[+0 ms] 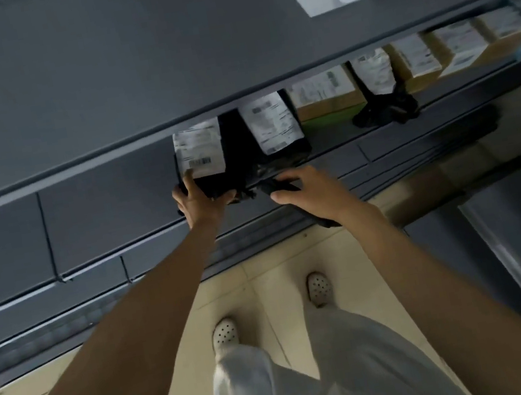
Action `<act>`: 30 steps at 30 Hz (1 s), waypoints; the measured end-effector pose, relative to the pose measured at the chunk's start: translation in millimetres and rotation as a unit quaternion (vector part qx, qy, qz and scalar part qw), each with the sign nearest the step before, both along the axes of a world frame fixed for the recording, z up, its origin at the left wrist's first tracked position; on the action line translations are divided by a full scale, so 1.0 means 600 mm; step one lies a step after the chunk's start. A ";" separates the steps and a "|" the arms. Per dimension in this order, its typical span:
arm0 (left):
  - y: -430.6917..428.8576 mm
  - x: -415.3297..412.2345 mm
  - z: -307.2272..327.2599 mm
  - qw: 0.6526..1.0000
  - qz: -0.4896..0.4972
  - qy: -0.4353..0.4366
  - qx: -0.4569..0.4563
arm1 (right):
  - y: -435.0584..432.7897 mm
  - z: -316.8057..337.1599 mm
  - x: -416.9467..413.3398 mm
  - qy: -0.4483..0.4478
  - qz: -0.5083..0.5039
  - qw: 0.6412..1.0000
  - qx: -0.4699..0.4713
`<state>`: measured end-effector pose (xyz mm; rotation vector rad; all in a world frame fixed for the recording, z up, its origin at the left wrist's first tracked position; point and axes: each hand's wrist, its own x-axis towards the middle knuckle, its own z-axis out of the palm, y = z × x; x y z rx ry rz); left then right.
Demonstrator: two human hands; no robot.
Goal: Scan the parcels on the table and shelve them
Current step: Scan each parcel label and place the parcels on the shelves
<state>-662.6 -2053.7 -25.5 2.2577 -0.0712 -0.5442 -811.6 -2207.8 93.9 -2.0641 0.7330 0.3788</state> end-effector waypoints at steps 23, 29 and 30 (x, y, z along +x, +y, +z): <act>0.211 -0.146 0.112 0.959 0.008 -0.162 0.232 | 0.062 0.048 0.040 -0.117 0.230 0.965 0.045; 0.446 -0.252 0.209 0.927 0.107 -0.215 0.286 | 0.286 0.107 0.030 -0.177 0.311 0.932 0.056; 0.485 -0.274 0.224 0.922 0.131 -0.221 0.290 | 0.328 0.120 0.026 -0.182 0.328 0.925 0.053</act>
